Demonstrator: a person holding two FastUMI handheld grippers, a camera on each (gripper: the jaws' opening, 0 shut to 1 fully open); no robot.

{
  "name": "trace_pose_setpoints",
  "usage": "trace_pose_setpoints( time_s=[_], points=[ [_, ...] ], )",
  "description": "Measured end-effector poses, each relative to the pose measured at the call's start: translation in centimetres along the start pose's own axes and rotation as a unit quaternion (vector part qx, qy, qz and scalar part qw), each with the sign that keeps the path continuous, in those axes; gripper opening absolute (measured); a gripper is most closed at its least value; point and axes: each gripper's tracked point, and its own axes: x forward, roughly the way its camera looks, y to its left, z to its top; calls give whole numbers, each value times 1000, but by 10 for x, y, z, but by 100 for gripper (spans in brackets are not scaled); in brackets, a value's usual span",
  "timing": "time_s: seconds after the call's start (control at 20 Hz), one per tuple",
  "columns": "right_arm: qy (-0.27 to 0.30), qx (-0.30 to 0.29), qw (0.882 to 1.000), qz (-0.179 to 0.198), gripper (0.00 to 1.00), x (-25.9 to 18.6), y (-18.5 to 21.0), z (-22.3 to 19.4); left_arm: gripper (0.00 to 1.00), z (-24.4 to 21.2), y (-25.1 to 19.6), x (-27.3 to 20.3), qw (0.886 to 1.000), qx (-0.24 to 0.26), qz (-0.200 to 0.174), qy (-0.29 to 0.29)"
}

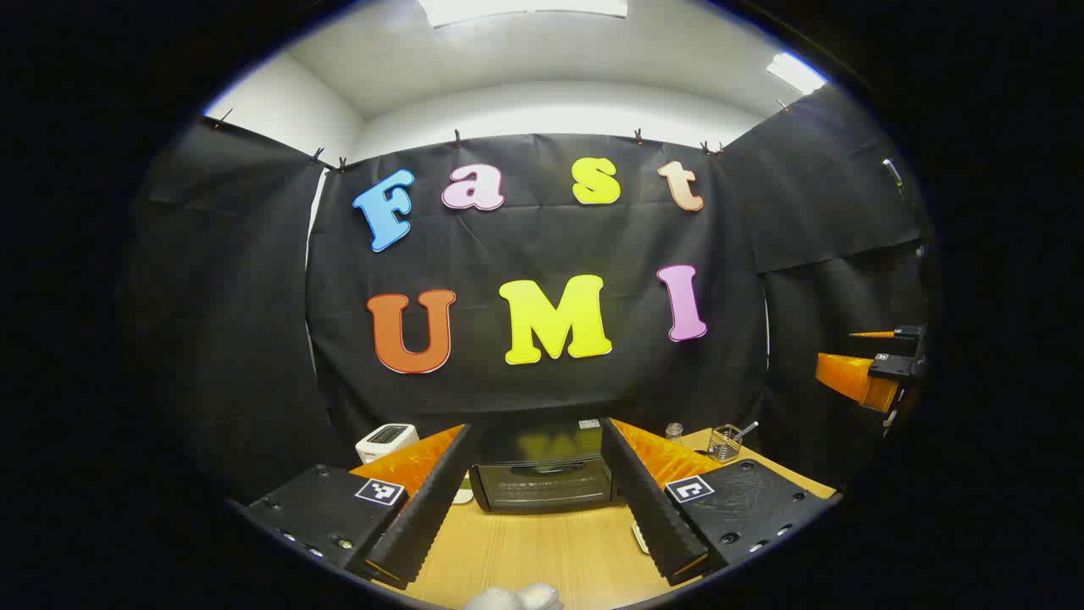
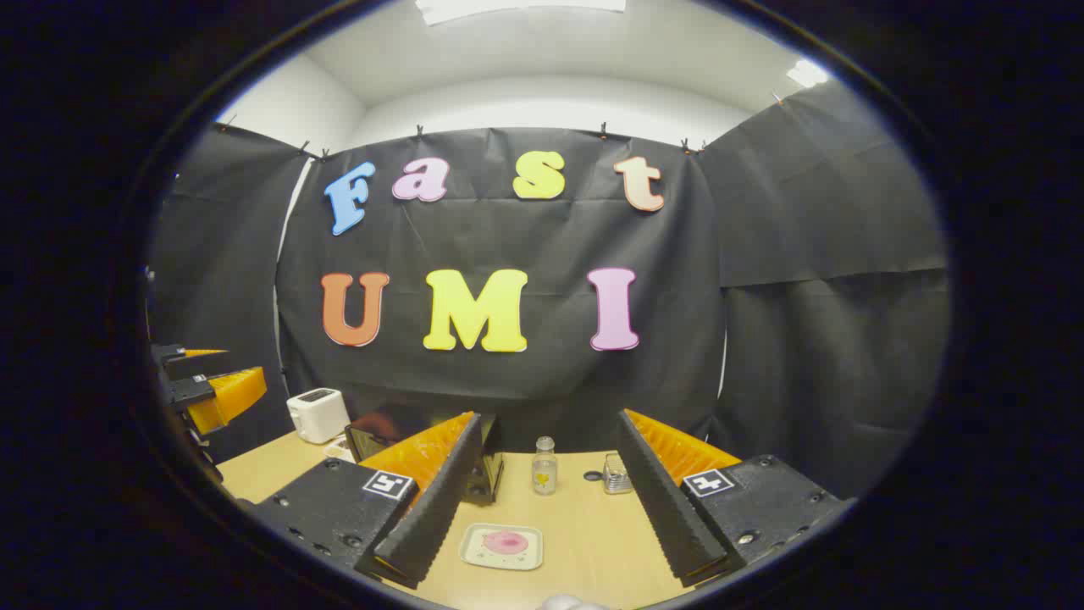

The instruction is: Open the electric oven with the left hand, put the food in, and close the electric oven.

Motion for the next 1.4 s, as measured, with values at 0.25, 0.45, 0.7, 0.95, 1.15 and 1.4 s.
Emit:
trace_pose_setpoints(
  time_s=[0.25, 0.45, 0.7, 0.95, 1.15, 1.4],
  points=[
    [2, -7, 1000, 4, 96, 5, 3, 0, 96, 1, 3, 6, 1000, 6, -1, -3],
    [6, -9, 1000, 6, 96, 7, 4, -1, 96, -3, 3, 13, 1000, 6, -3, 0],
    [7, -8, 1000, 9, 96, 12, 2, 0, 96, -7, 4, 22, 1000, 10, 0, 1],
    [7, -14, 1000, 11, 96, 11, -4, 5, 96, -23, -2, 54, 1000, 4, 2, 6],
    [12, -18, 1000, -14, 96, 3, -25, 11, 96, -48, -14, 96, 1000, -4, -13, 11],
    [34, -9, 998, -57, 96, -10, -56, 4, 96, -95, -24, 162, 999, -12, -24, 40]
  ],
)
